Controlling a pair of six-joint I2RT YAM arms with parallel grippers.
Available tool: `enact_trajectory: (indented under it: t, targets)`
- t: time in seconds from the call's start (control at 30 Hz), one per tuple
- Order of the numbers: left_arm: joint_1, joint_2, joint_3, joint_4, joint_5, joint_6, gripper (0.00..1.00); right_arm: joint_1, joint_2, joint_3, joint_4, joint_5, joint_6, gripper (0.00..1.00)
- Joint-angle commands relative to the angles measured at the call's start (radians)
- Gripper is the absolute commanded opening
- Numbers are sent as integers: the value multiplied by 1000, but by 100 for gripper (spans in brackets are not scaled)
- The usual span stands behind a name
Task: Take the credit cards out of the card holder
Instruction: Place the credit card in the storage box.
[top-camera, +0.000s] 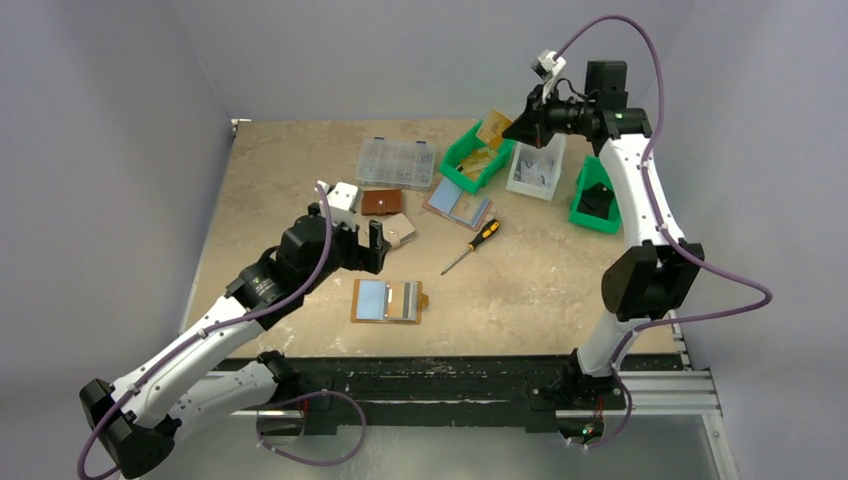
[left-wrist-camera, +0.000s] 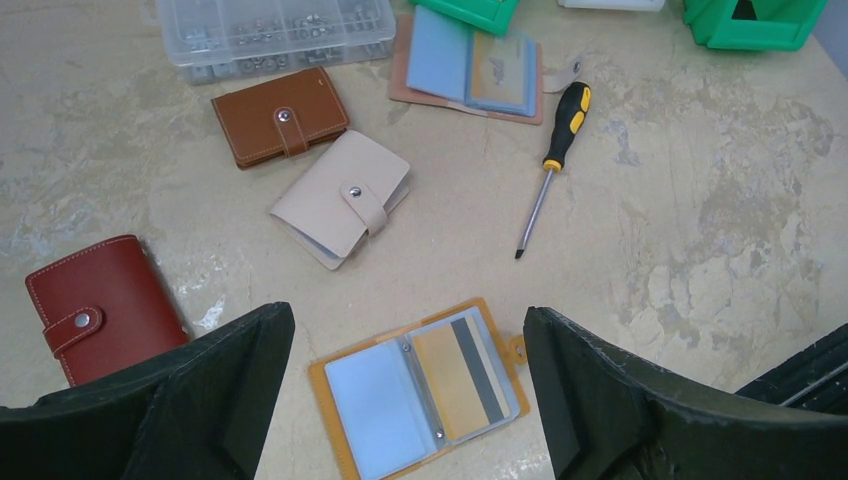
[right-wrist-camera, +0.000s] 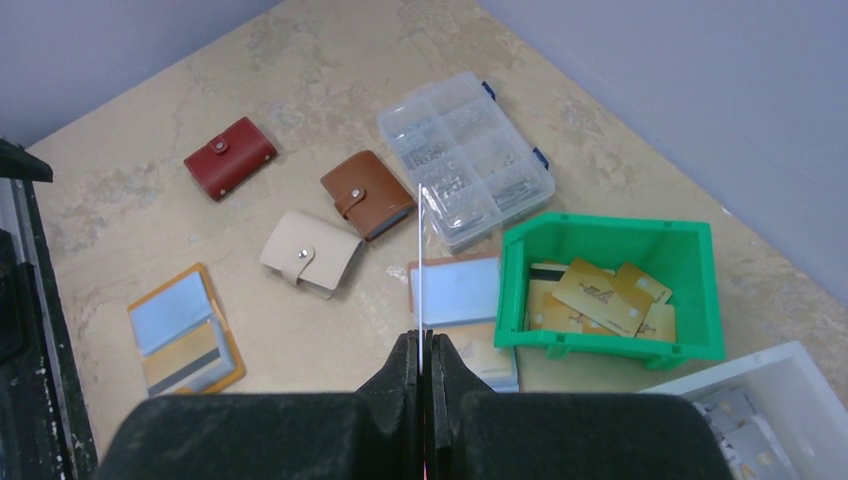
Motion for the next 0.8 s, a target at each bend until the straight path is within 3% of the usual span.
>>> enact_trajectory:
  t: [0.0, 0.4, 0.77]
  targets:
    - [15, -13, -7, 33, 9, 16, 92, -3, 61, 53, 61, -20, 58, 0]
    - [35, -9, -11, 38, 27, 13, 91, -3, 254, 203, 124, 98, 166, 0]
    - [54, -14, -13, 42, 37, 11, 91, 9, 377, 236, 259, 212, 270, 0]
